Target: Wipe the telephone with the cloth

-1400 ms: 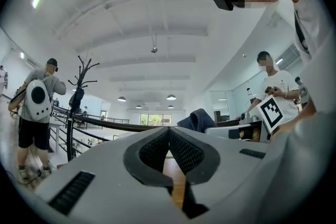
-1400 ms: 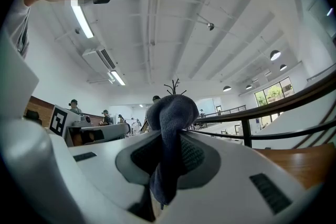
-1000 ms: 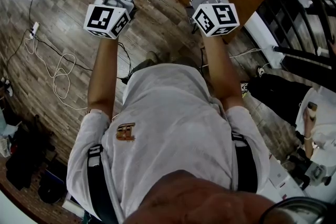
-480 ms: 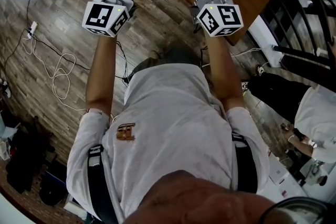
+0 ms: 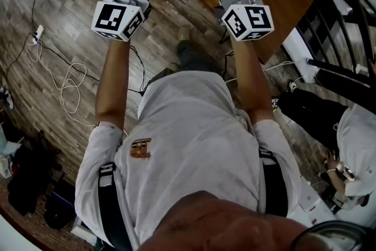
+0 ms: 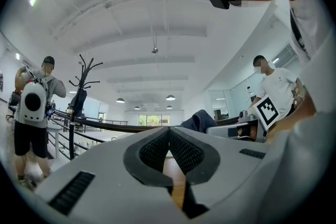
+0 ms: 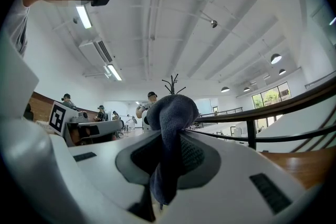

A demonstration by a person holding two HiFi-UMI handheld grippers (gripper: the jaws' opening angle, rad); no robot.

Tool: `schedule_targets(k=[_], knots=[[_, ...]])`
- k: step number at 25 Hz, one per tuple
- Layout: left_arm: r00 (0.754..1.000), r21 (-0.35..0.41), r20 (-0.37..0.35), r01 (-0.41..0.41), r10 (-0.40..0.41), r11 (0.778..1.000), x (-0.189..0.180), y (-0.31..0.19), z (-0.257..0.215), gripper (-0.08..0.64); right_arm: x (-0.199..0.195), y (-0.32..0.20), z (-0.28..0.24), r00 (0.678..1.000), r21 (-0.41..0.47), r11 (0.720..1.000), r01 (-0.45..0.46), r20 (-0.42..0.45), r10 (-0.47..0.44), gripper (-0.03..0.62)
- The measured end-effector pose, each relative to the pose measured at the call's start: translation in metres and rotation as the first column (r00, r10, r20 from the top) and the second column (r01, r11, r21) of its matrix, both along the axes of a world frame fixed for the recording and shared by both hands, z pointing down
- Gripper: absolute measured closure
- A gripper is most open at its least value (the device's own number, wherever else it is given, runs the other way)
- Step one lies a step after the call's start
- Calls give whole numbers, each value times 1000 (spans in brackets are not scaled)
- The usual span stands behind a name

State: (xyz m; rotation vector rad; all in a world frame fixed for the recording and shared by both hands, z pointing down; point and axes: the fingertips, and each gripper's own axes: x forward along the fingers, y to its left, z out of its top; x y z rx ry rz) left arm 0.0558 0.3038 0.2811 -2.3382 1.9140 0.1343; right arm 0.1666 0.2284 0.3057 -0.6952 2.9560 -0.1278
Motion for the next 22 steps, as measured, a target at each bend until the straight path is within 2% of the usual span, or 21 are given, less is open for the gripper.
schedule_targets(k=[6, 12, 18, 22], knots=[[1000, -10, 11, -14, 14, 1000, -15, -55, 1, 541, -15, -55, 0, 1000, 6, 1000, -20, 0, 20, 514], [999, -14, 24, -23, 23, 1000, -51, -144, 4, 541, -52, -143, 2, 1000, 20, 999, -28, -9, 29, 514], [999, -20, 29, -25, 26, 999, -52, -221, -3, 541, -54, -216, 5, 999, 4, 1000, -26, -24, 26, 514], [1000, -37, 25, -18, 18, 999, -65, -274, 9, 541, -68, -271, 18, 1000, -18, 1000, -23, -20, 23, 514]])
